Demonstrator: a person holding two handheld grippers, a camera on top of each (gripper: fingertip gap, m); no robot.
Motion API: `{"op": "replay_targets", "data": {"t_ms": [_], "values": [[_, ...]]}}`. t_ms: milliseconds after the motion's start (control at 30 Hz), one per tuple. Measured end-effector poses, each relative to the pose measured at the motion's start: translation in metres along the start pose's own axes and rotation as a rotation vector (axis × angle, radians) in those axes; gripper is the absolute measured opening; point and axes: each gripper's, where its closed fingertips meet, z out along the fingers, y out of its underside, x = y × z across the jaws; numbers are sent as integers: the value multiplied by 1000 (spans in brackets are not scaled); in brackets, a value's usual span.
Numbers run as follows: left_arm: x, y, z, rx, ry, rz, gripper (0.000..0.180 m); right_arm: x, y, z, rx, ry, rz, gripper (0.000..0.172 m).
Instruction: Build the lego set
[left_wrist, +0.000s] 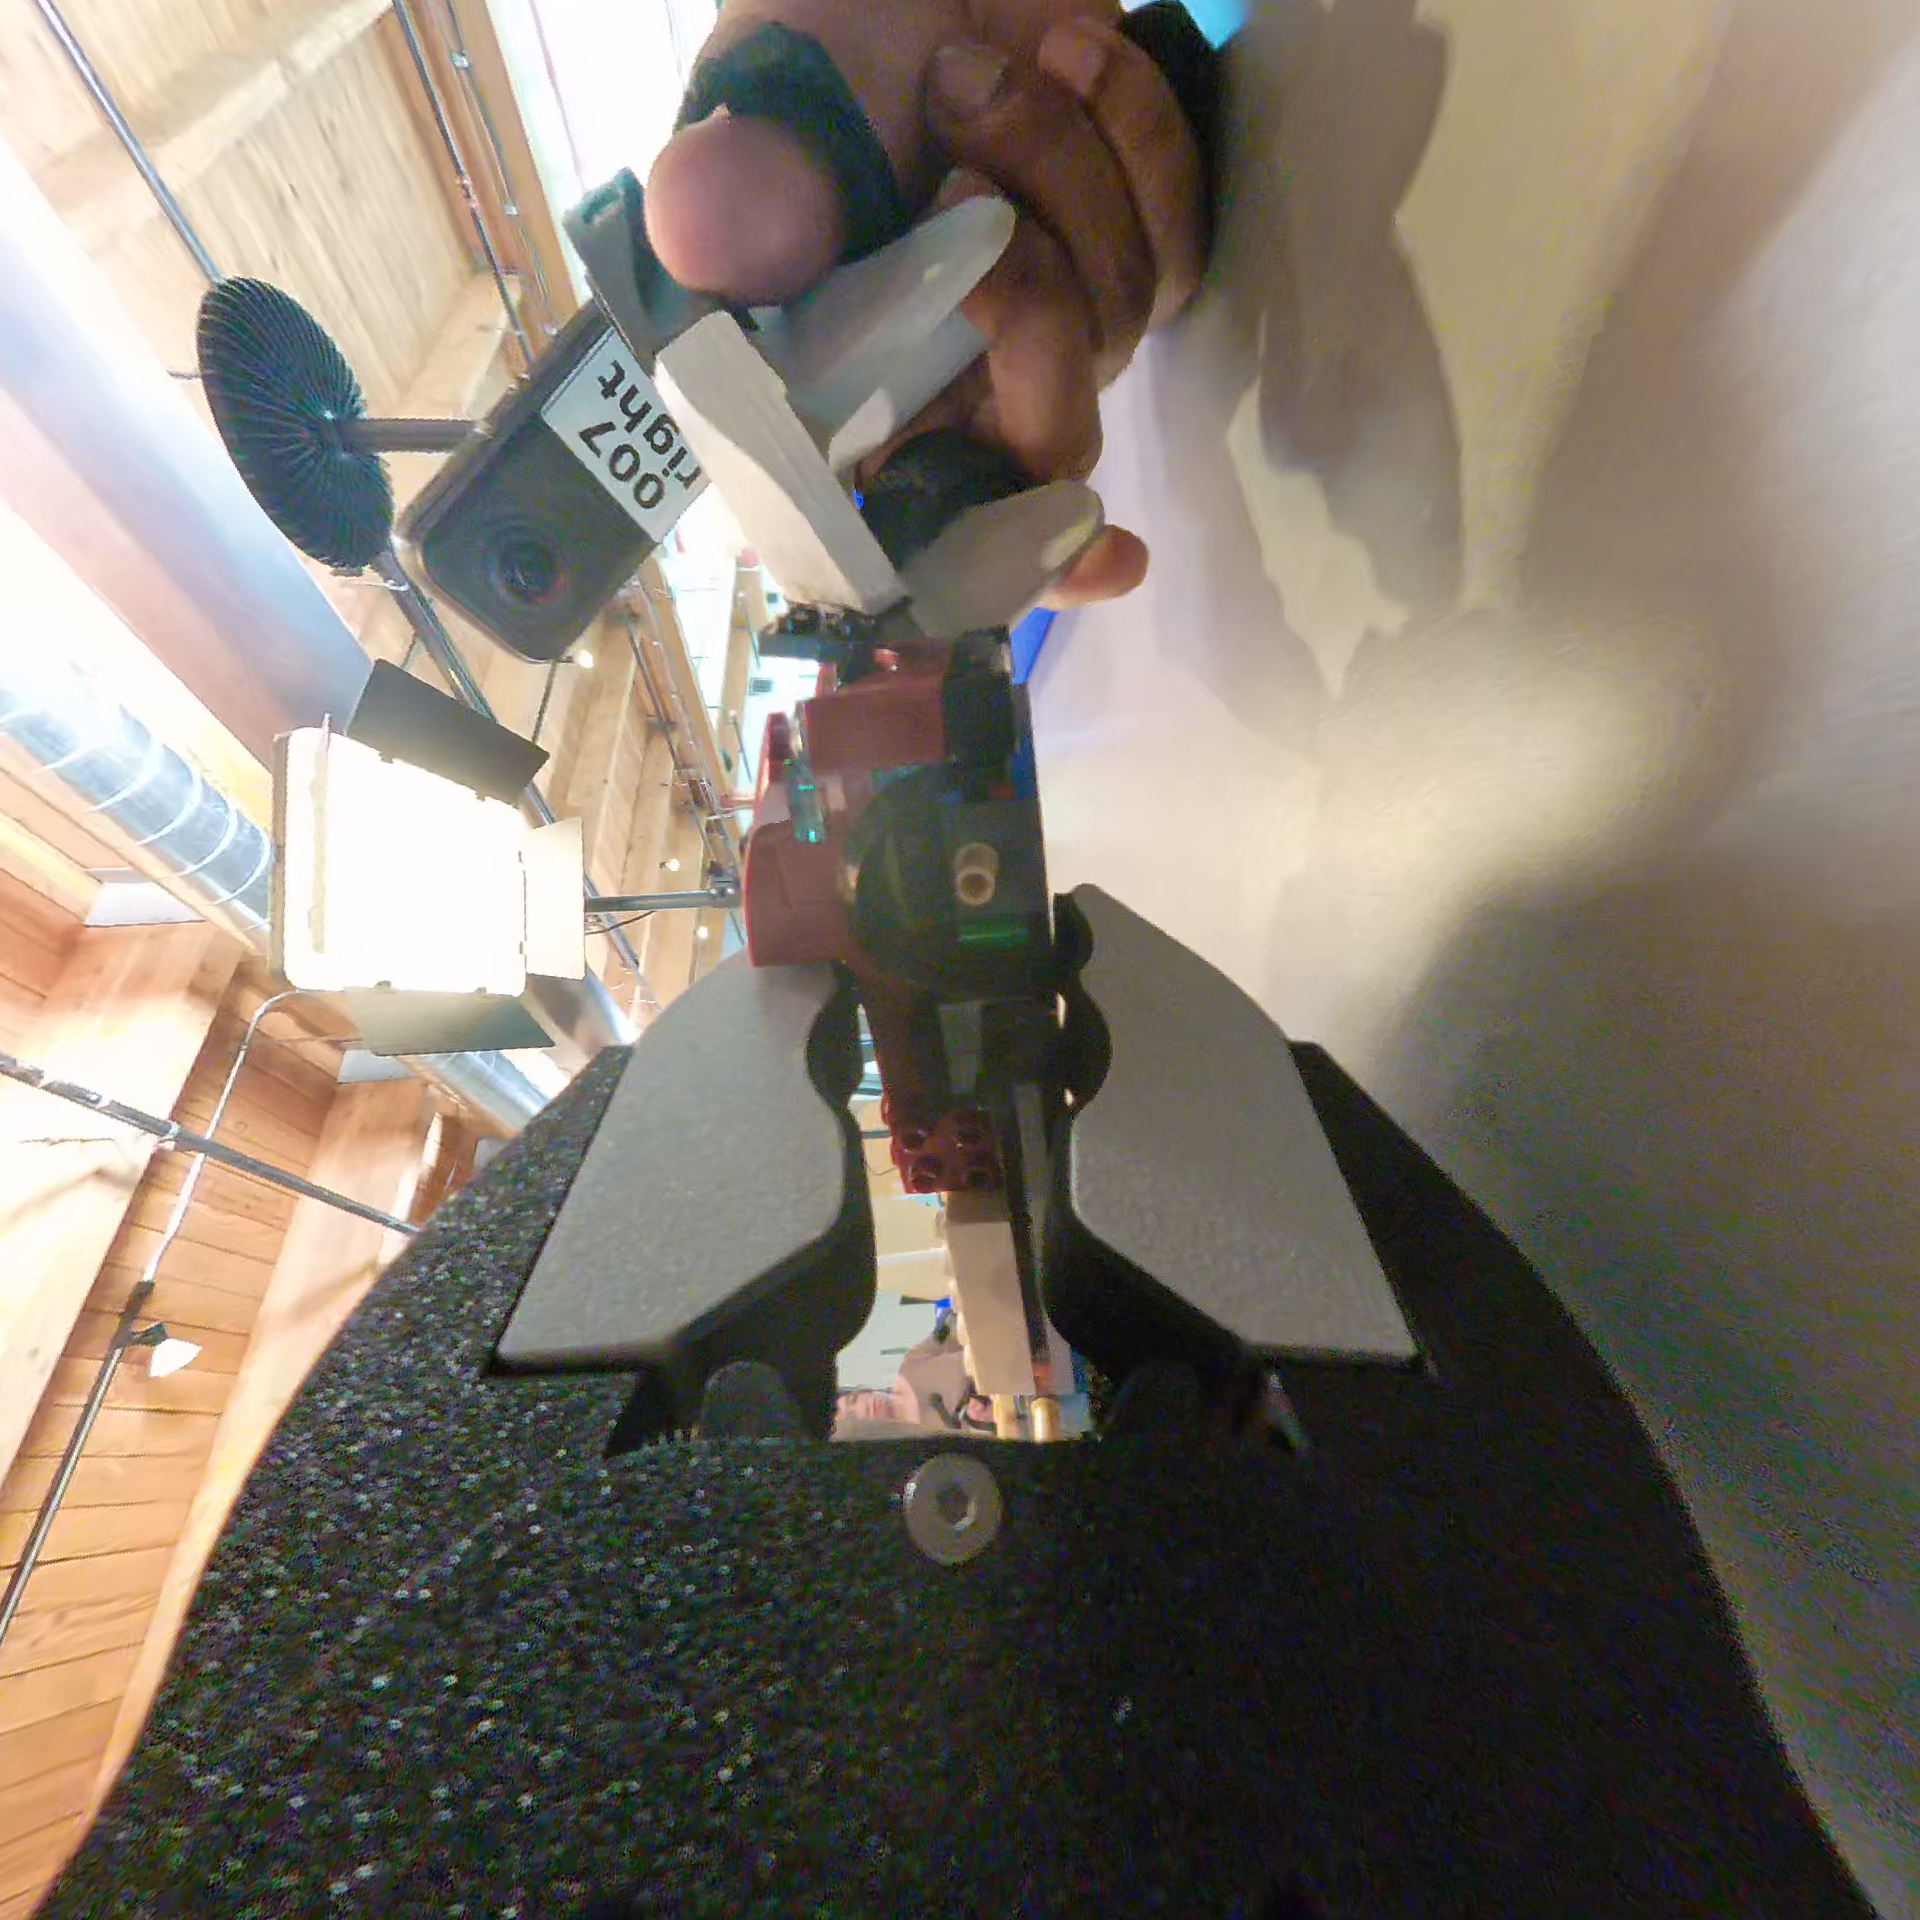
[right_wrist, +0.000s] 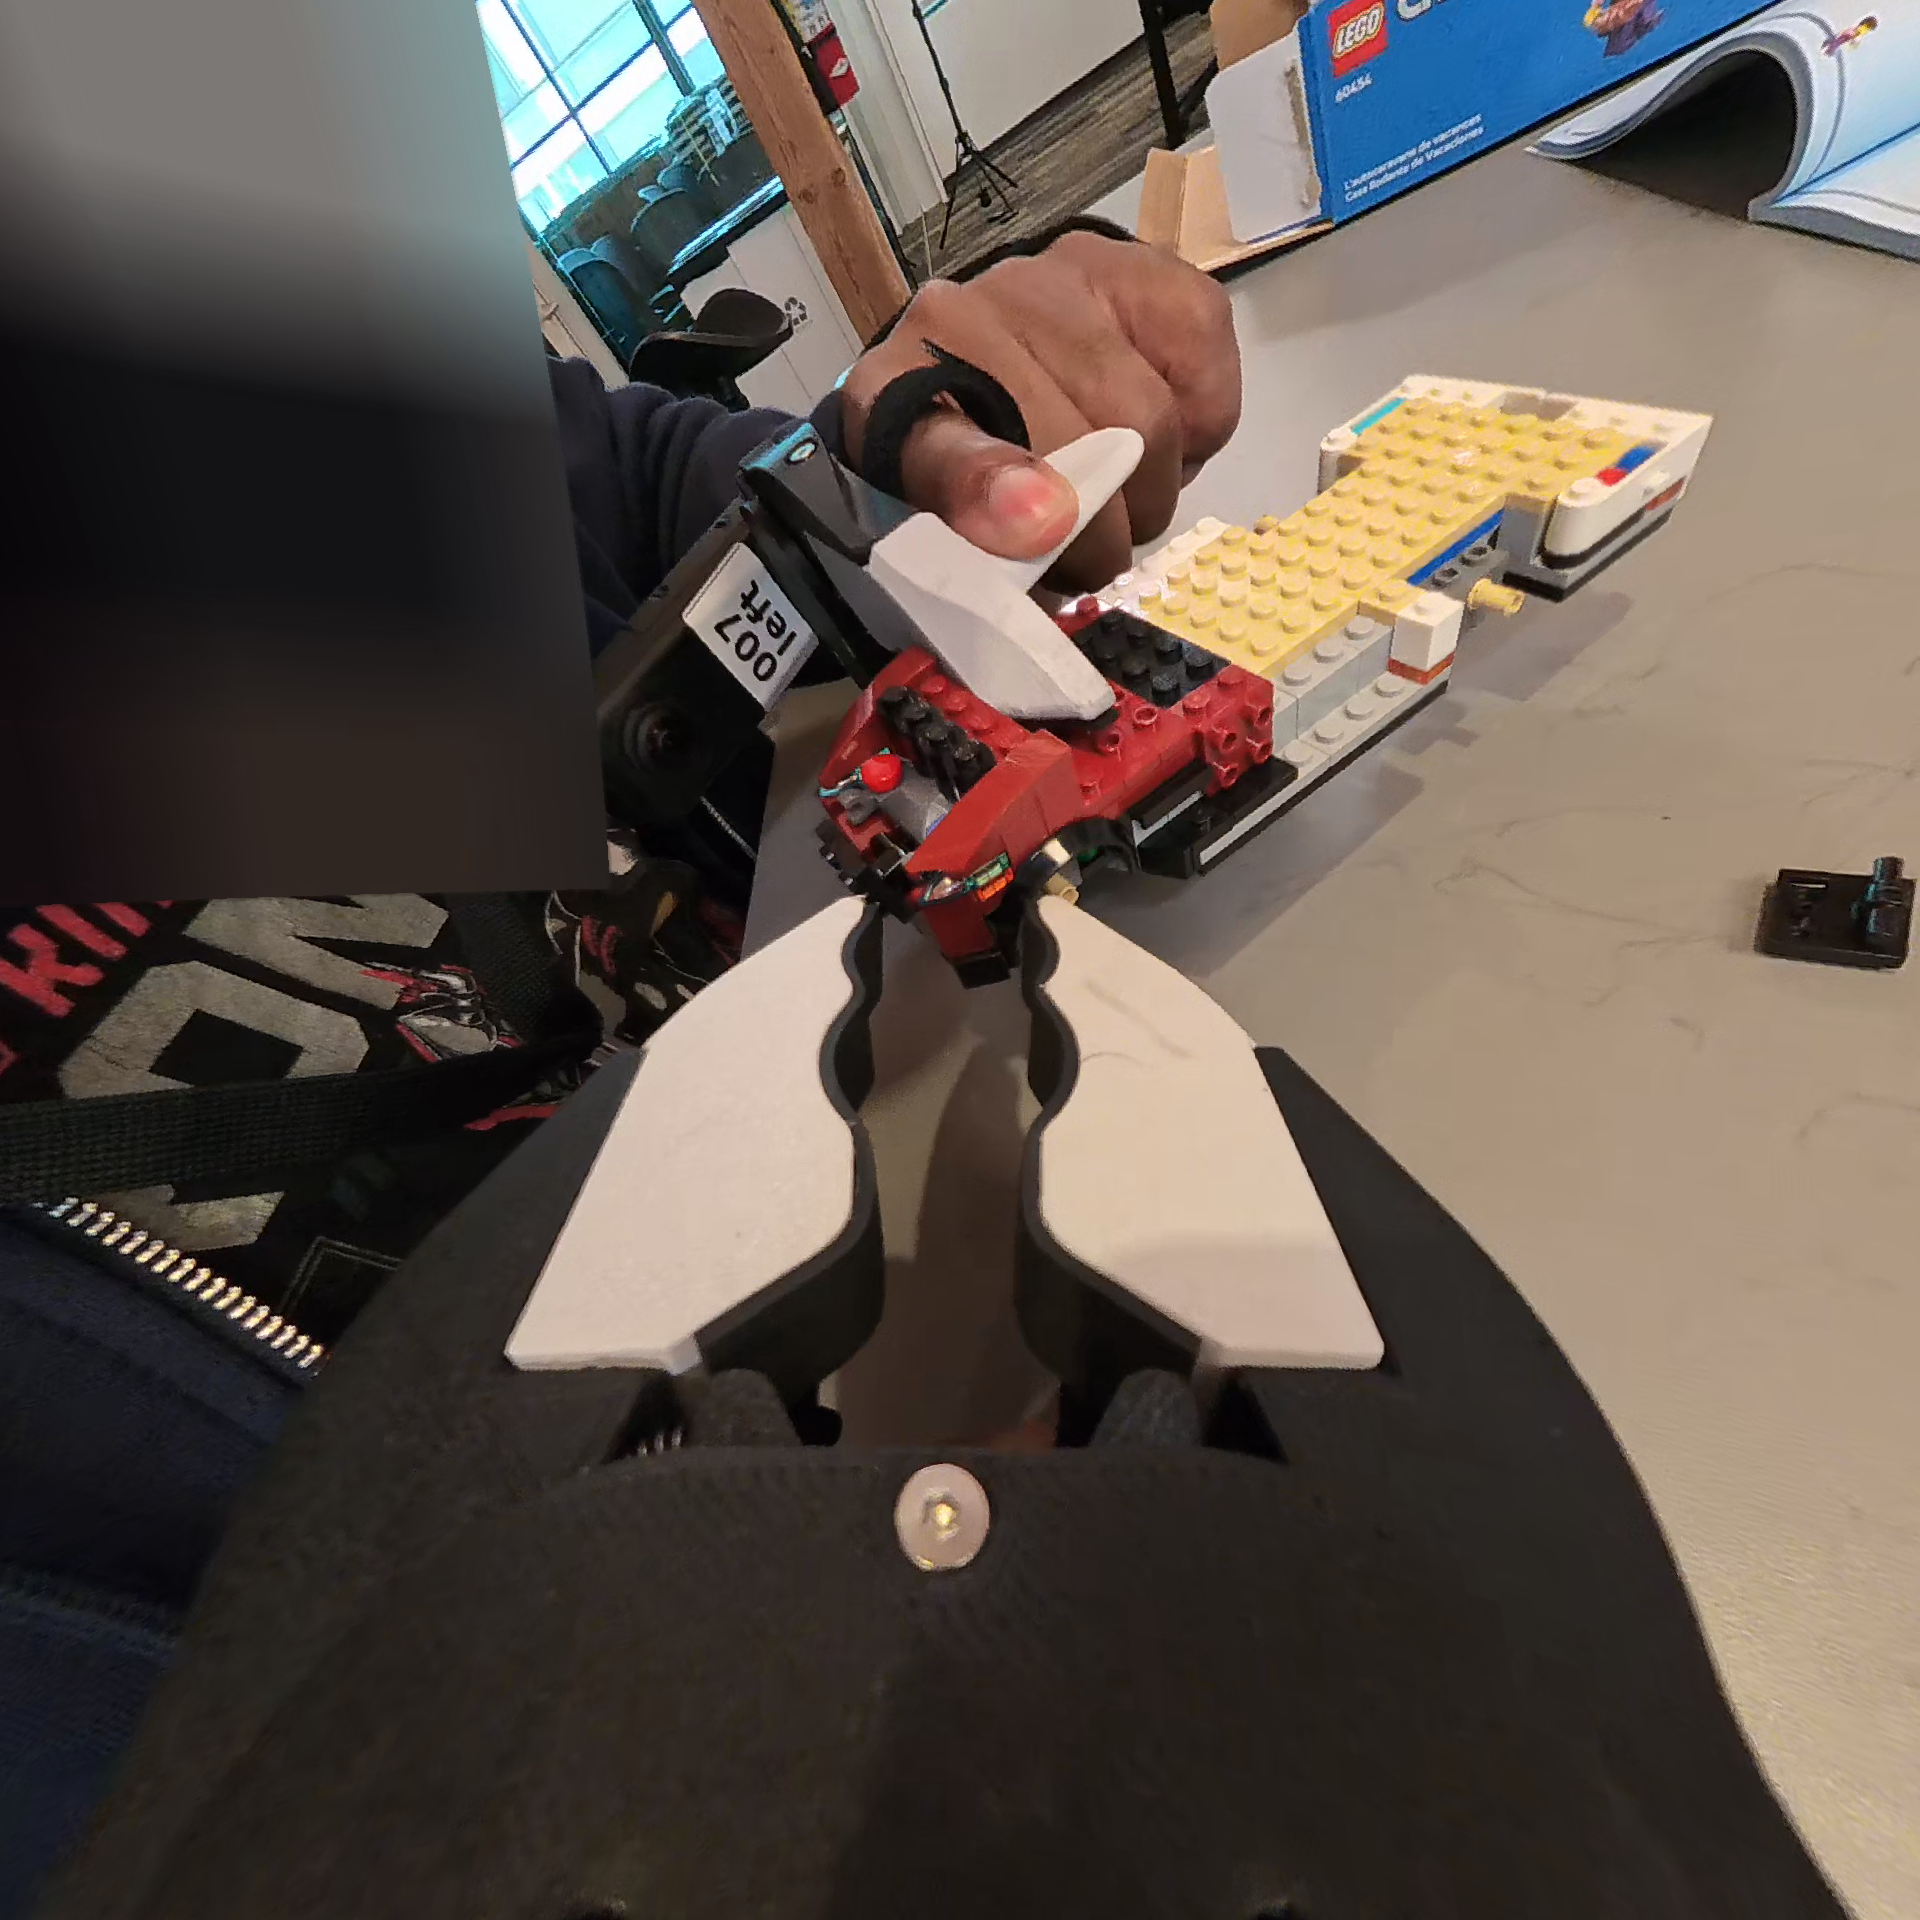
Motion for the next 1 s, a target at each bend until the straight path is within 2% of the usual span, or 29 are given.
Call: {"op": "replay_targets", "data": {"t_ms": [233,467,1000], "values": [[4,5,1,-33,46,20,35,3,-2,-1,15,35,-13,39],[3,7,-1,-54,58,53,34,5,-4,-2,21,48,-31,23],[3,1,-3,-36,64,42,33,3,-2,-2,1,15,-31,20]]}}
